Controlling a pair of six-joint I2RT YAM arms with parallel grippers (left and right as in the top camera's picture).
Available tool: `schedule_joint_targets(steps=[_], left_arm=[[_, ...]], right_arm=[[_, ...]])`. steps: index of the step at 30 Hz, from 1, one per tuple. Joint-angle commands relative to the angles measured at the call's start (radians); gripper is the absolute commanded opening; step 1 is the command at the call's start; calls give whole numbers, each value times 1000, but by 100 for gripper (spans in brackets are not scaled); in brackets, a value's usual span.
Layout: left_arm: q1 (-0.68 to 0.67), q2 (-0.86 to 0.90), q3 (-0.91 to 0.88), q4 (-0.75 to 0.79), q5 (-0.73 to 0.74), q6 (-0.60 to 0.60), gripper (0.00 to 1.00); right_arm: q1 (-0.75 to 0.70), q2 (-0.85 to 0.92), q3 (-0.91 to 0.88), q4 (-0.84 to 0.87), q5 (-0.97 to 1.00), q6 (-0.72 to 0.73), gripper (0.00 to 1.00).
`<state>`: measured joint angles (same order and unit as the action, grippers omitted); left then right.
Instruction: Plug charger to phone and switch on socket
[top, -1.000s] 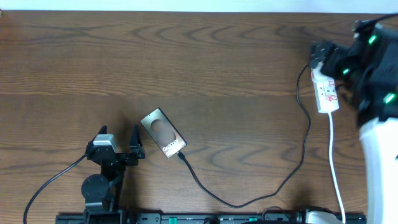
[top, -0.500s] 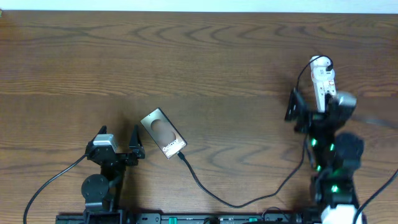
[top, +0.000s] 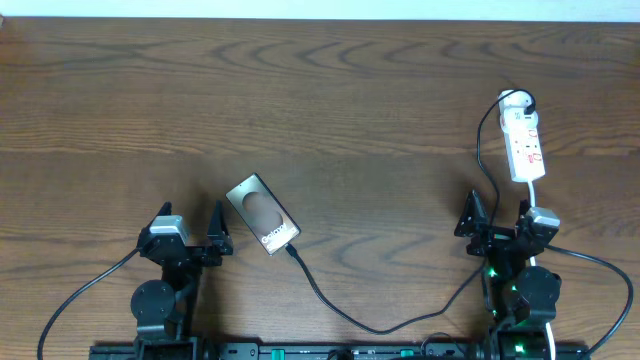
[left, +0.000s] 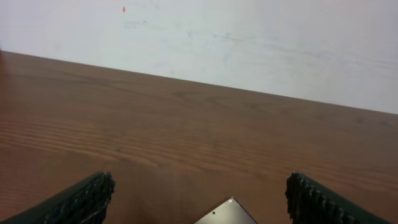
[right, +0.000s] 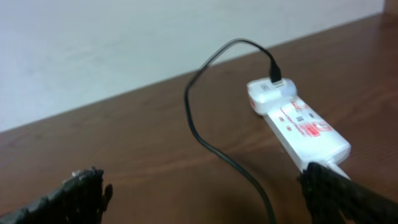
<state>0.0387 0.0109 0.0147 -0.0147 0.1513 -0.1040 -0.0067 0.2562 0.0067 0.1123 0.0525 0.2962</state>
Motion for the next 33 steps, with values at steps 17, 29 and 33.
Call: schedule_joint_targets(steps=[17,29,33], left_arm=[[5,-7,-11,-44,21,6,91],[5,-7,-11,-44,21,6,91],[5,-7,-11,-44,21,6,91]], right_arm=[[15,-251,-1,-175,75,-43,99],[15,-251,-1,-175,76,-43,99],[15,-251,-1,-175,76,-43,99]])
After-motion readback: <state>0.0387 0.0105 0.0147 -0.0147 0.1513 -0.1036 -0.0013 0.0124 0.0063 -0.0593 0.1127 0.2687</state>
